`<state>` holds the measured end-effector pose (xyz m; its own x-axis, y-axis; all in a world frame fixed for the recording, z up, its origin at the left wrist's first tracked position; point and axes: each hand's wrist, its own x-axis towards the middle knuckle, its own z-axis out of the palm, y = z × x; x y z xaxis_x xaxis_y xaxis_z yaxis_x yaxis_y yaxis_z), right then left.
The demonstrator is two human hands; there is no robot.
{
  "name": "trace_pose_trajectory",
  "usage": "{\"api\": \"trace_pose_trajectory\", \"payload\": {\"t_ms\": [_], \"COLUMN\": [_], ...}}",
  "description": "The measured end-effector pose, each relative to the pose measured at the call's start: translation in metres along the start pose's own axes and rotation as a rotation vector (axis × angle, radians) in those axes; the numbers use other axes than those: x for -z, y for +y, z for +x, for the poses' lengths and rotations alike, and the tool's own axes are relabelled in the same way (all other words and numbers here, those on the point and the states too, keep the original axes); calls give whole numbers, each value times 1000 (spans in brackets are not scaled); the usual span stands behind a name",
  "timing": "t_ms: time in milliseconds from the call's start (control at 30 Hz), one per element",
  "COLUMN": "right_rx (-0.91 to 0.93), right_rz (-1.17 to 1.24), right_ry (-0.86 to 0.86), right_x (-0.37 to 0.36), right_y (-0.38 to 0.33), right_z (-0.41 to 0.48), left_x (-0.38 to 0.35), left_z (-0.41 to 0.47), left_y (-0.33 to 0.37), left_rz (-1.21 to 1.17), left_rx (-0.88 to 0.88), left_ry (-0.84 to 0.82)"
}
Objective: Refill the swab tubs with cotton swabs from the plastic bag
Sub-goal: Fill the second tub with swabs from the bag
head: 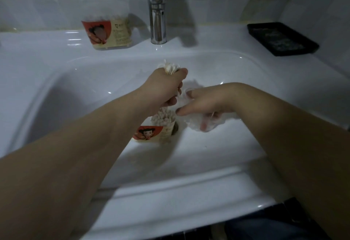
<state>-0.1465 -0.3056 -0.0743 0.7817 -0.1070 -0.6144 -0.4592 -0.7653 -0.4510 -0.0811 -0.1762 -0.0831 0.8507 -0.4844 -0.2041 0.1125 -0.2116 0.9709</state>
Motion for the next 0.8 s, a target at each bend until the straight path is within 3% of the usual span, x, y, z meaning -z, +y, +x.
{"api": "trace_pose_trajectory", "payload": {"t_ms": [100, 267, 400, 500, 600, 800], "right_rx": [47, 182, 390, 425, 361, 164], "right_rz": [128, 577, 748, 736, 720, 566], "right_ry": [186, 414, 373, 317, 372, 674], "right_x": [8, 23, 21, 18, 19, 30], "right_y": [9, 10, 2, 1, 1, 18], "right_z": [0, 1, 4, 1, -2, 10], "left_x": [-1, 1, 5, 7, 10, 11], "left_z": [-1, 1, 4, 4, 4, 8], "left_y": [0, -5, -5, -2, -1, -3], "left_rz": [17, 74, -3, -79, -110, -144], "left_rx": [-14, -13, 9, 29, 37, 22], "left_ry": [-14, -8, 7, 20, 40, 123]}}
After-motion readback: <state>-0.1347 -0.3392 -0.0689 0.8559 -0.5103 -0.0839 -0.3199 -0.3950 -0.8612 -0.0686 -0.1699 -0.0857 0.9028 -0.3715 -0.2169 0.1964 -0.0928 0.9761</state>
